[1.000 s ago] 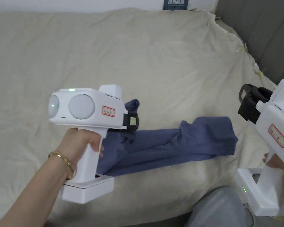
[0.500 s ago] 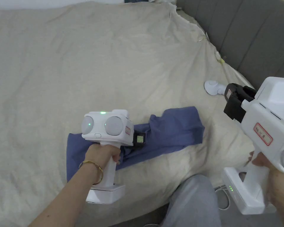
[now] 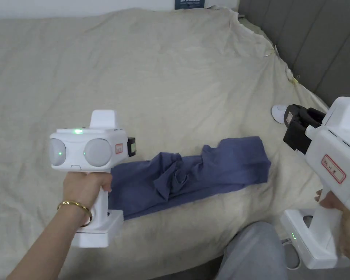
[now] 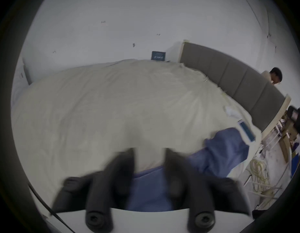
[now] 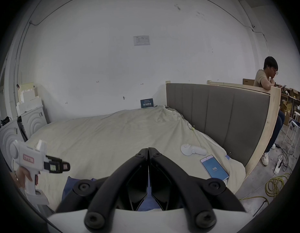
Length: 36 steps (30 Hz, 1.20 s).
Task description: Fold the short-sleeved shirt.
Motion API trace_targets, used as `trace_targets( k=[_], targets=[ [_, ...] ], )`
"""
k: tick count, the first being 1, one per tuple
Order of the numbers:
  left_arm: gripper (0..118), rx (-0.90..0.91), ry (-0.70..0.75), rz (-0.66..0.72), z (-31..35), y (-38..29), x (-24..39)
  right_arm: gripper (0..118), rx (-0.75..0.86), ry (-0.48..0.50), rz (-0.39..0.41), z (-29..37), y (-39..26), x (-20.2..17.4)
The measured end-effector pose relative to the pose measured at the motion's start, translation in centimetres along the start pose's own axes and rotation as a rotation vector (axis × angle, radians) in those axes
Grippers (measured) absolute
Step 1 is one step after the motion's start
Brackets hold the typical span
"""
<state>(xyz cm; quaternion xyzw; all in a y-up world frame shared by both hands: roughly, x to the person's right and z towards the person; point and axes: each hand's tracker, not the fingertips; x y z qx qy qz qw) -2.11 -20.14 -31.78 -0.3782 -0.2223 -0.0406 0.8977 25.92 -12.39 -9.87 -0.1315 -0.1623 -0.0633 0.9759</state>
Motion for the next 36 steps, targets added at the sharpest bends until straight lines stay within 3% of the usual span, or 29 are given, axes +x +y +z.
trace_targets(
  k=[9, 18, 24, 26, 31, 32, 34, 35, 36],
  targets=[
    [0, -0.111, -0.121, -0.024, -3.5, -6.9, 4.8, 0, -0.020, 0.005, 0.001, -0.2, -0.4, 0.5],
    [0, -0.118, -0.157, -0.288, -4.4, -9.3, 13.4, 0, -0.031, -0.045, -0.016, 0.7, -0.6, 2.8],
    [0, -0.142, -0.197, -0.318, -4.3, -8.3, 14.8, 0, -0.024, -0.064, -0.026, 1.2, -0.4, 3.4],
    [0, -0.148, -0.265, -0.286, -3.7, -7.0, 14.0, 0, -0.020, -0.065, -0.025, 1.3, -0.3, 3.4],
    [1, -0.007, -0.425, -0.021, 0.4, -1.2, 8.4, 0, -0.001, -0.061, -0.022, 1.5, 0.4, 3.2],
    [11, 0.010, -0.451, 0.026, 1.5, 0.1, 6.8, 0, 0.002, -0.058, -0.021, 1.5, 0.5, 3.1],
    [59, 0.022, -0.507, 0.112, 2.8, 1.9, 3.4, 0, 0.006, -0.053, -0.018, 1.3, 0.6, 2.8],
    [59, 0.012, -0.545, 0.146, 3.2, 2.7, 1.4, 0, 0.009, -0.048, -0.017, 1.2, 0.7, 2.6],
    [70, 0.007, -0.579, 0.175, 3.5, 3.2, -0.2, 0, 0.009, -0.043, -0.018, 1.0, 0.7, 2.5]
  ],
)
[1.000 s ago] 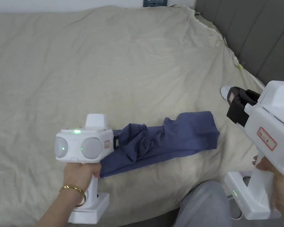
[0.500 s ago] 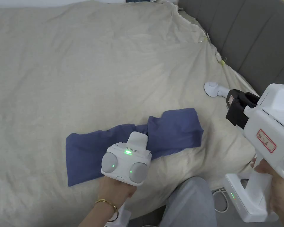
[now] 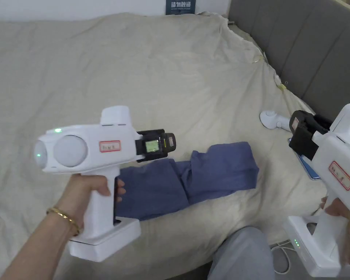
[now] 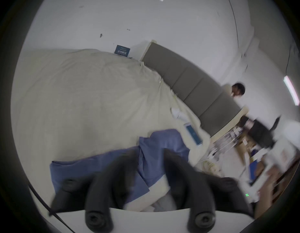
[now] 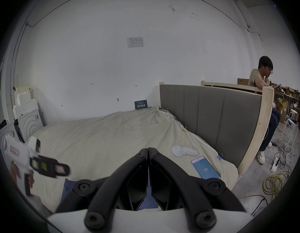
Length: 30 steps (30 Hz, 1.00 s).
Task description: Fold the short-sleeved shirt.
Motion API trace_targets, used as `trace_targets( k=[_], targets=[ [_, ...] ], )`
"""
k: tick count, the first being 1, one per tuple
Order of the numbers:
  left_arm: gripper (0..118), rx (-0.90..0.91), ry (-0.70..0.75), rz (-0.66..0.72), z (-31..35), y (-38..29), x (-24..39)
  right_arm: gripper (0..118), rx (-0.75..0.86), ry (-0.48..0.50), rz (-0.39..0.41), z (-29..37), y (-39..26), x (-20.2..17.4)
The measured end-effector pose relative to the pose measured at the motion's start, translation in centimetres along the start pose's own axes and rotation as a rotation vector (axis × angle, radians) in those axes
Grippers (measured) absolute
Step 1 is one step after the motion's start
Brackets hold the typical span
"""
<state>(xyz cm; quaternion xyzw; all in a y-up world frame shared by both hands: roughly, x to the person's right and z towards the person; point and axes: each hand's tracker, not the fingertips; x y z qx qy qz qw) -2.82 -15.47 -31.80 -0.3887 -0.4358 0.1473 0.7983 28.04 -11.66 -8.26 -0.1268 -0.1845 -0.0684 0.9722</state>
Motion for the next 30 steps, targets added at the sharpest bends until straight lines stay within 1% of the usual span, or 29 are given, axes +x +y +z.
trace_targets(
  k=[1, 2, 3, 4, 7, 11, 14, 16, 19, 21, 24, 26, 27, 28, 29, 30],
  targets=[
    [86, 0.006, -0.014, 0.014, 0.9, 0.3, -1.0, 0, -0.001, 0.005, 0.000, -0.1, 0.0, -0.2],
    [109, 0.010, -0.027, 0.031, 2.0, 0.6, -2.3, 0, -0.002, 0.011, 0.000, -0.3, -0.1, -0.4],
    [118, 0.015, -0.029, 0.042, 3.1, 0.7, -3.6, 0, -0.004, 0.017, 0.001, -0.5, -0.1, -0.6],
    [118, 0.034, -0.092, 0.088, 4.1, 0.6, -4.5, 0, -0.006, 0.023, 0.003, -0.6, -0.2, -0.8],
    [118, -0.020, -0.111, 0.221, 5.7, -0.3, -8.7, 0, -0.012, 0.041, 0.009, -1.0, -0.3, -1.5],
    [118, -0.049, -0.056, 0.345, 6.4, -3.2, -13.6, 0, -0.023, 0.061, 0.019, -1.5, -0.4, -2.4],
    [118, -0.100, -0.077, 0.436, 5.3, -5.8, -16.1, 0, -0.030, 0.068, 0.028, -1.8, -0.4, -2.9],
    [118, -0.154, -0.090, 0.459, 4.2, -7.0, -17.1, 0, -0.033, 0.070, 0.029, -1.9, -0.4, -3.2],
    [118, -0.186, -0.071, 0.466, 2.5, -8.2, -17.6, 0, -0.037, 0.071, 0.036, -1.8, -0.4, -3.4],
    [118, -0.218, -0.081, 0.502, 1.6, -8.6, -18.2, 0, -0.038, 0.064, 0.048, -1.8, -0.4, -3.5],
    [118, -0.163, -0.114, 0.503, 1.3, -8.3, -18.0, 0, -0.046, 0.054, 0.049, -1.7, -0.4, -3.2],
    [118, -0.168, -0.118, 0.518, 0.3, -8.3, -17.9, 0, -0.053, 0.048, 0.045, -1.8, -0.5, -3.1],
    [117, -0.164, -0.118, 0.525, -0.1, -8.3, -17.7, 0, -0.056, 0.044, 0.044, -1.8, -0.6, -3.0],
    [111, -0.163, -0.130, 0.524, 0.0, -8.3, -17.7, 0, -0.058, 0.042, 0.045, -1.8, -0.7, -2.9],
    [111, -0.168, -0.140, 0.519, -0.3, -8.2, -17.6, 0, -0.060, 0.040, 0.045, -1.8, -0.7, -2.9],
    [107, -0.178, -0.137, 0.511, -0.4, -8.0, -17.4, 0, -0.062, 0.037, 0.045, -1.7, -0.7, -2.9]
  ],
)
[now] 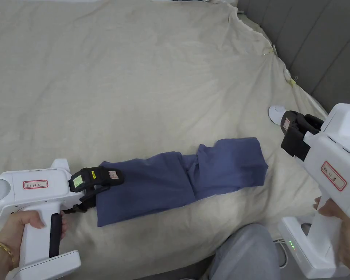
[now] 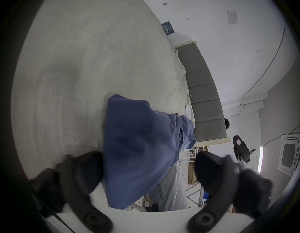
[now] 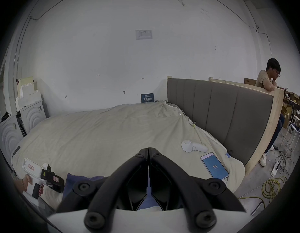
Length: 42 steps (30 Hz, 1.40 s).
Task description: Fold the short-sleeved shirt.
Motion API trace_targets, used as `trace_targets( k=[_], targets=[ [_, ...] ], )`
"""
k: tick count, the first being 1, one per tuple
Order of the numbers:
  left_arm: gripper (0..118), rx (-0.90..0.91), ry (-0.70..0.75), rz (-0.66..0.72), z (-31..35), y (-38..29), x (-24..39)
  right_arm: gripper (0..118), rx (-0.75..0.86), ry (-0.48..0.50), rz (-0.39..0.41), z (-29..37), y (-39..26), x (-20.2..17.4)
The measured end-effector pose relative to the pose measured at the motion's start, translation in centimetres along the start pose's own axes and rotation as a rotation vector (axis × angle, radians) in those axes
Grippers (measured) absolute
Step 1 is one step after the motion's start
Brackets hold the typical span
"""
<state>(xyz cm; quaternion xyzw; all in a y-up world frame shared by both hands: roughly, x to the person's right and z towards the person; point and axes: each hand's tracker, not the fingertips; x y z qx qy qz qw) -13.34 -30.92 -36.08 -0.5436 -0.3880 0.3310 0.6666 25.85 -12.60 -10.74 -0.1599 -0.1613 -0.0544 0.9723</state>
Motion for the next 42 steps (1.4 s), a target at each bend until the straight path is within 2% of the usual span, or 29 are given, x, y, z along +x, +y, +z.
trace_targets(
  k=[1, 2, 3, 4, 6, 8, 12, 14, 19, 23, 26, 31, 35, 42],
  targets=[
    [96, -0.003, 0.016, -0.010, -0.1, 0.1, 0.2, 0, -0.002, 0.000, 0.001, 0.0, 0.0, 0.0],
    [74, -0.015, 0.088, -0.017, -0.1, 0.4, -0.1, 0, -0.005, -0.002, 0.003, 0.0, -0.1, 0.1],
    [47, -0.029, 0.167, -0.041, -0.5, 0.4, 0.0, 0, -0.006, -0.004, 0.003, -0.1, -0.1, 0.1],
    [33, -0.027, 0.178, -0.070, -0.7, 0.2, 0.2, 0, -0.008, -0.005, 0.002, -0.1, -0.1, 0.2],
    [22, -0.023, 0.149, -0.067, -0.5, 0.2, 0.2, 0, -0.009, -0.007, -0.006, -0.2, -0.2, 0.2],
    [14, -0.025, 0.188, -0.062, -0.9, 0.3, 0.9, 0, -0.010, -0.007, -0.007, -0.2, -0.3, 0.3],
    [11, -0.016, 0.290, -0.024, -1.0, 0.5, 2.8, 0, -0.018, -0.002, 0.002, -0.3, -0.5, 0.1],
    [10, -0.006, 0.313, -0.050, -0.6, 0.3, 3.8, 0, -0.018, 0.001, -0.002, -0.3, -0.5, 0.0],
    [9, 0.050, 0.296, 0.020, 2.5, 0.9, 4.8, 0, -0.012, 0.008, -0.009, -0.3, -0.3, -0.2],
    [9, 0.094, 0.433, 0.008, 6.6, 1.4, 5.3, 0, -0.002, 0.018, -0.007, -0.4, 0.1, -0.4],
    [9, 0.144, 0.474, -0.042, 10.5, 1.7, 5.4, 0, 0.000, 0.029, -0.009, -0.6, 0.1, -0.6],
    [9, 0.236, 0.638, 0.015, 15.4, 1.7, 5.3, 0, -0.002, 0.055, -0.016, -1.2, -0.1, -1.3],
    [9, 0.273, 0.727, -0.103, 16.0, 0.6, 8.7, 0, -0.005, 0.085, -0.036, -1.6, -0.4, -1.5],
    [9, 0.242, 0.624, -0.286, 11.5, -2.0, 16.5, 0, 0.013, 0.096, -0.037, -1.4, -0.5, -0.9]
  ],
)
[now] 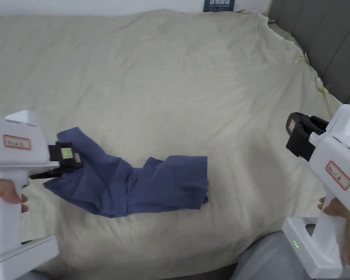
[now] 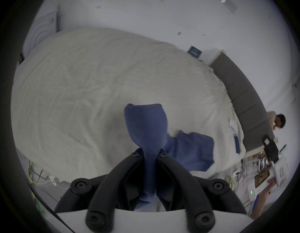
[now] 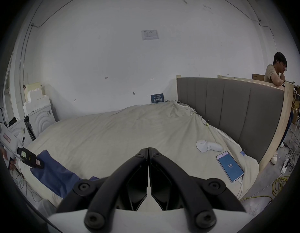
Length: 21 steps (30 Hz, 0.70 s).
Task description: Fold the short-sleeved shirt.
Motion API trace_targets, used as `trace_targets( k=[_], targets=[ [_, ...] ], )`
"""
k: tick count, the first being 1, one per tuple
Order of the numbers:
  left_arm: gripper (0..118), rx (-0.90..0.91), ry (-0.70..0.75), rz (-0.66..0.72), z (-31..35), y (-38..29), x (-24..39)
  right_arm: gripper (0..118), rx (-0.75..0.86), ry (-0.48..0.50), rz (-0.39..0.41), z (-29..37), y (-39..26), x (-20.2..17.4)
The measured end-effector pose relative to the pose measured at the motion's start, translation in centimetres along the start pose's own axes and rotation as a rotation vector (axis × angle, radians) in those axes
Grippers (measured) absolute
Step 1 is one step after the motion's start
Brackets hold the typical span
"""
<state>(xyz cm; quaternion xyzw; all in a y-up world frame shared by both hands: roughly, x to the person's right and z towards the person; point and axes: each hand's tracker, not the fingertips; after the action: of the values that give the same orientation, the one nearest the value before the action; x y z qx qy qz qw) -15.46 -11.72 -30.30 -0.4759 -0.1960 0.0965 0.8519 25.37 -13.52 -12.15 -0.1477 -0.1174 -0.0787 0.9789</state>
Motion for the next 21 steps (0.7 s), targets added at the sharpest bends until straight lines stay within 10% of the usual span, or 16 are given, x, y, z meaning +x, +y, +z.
trace_targets(
  k=[21],
  targets=[
    [12, -0.291, -0.083, -0.159, -20.5, -4.3, 17.1, 0, 0.009, -0.135, -0.073, 4.2, -1.1, 4.6]
  ],
)
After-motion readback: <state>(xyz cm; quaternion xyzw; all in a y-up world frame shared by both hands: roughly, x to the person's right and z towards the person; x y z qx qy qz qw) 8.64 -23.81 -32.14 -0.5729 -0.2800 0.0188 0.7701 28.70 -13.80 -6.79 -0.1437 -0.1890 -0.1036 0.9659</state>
